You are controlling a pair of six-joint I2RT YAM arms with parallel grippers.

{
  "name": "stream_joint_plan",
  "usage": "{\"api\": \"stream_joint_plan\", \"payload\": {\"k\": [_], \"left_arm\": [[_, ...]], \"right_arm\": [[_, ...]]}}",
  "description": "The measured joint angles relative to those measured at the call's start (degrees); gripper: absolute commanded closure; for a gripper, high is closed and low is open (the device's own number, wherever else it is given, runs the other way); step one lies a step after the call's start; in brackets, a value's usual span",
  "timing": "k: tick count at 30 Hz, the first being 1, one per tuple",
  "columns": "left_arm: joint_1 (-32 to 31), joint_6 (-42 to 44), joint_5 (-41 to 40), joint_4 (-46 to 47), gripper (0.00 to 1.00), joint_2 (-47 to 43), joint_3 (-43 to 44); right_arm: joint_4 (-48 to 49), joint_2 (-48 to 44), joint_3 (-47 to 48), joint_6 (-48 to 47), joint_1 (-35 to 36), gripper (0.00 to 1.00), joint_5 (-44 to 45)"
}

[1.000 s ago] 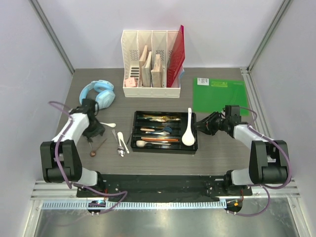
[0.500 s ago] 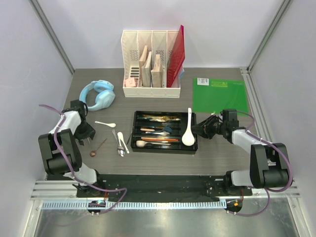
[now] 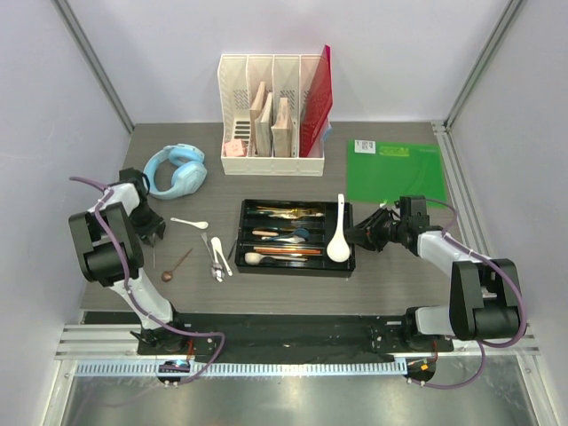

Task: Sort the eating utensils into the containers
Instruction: Pick up the chopstick from the center of the board.

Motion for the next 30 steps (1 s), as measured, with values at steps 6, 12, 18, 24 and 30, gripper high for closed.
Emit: {"api": "stream_joint_plan", "payload": {"k": [6,12,18,24,30], "left_arm": [[0.0,0.7,0.94,-0.44,0.65,2.71,3.26],[-0.13,1.88,3.3,-0.42,0.94,4.26,4.85],[0.02,2.84,4.39,1.7,1.0,2.69,2.75],[0.46,3.04,5.77,3.32,1.0,1.18,0.94],[0.42,2.99,10.8,2.16,1.0,-1.75,-2.36]], "right_arm": [[-0.42,0.5,0.46,-0.09,0.0,0.65,-0.02],[-0.61,1.4,1.11,-0.11,0.0,0.65,-0.04],[-0.68,2.25,1.81,-0.15,0.0,0.65,-0.2],[-0.66,2.86,2.29,-0.26,0.0,0.65,-0.2],[-0.63,3.34,2.84,-0.26,0.0,0.65,-0.13]]}}
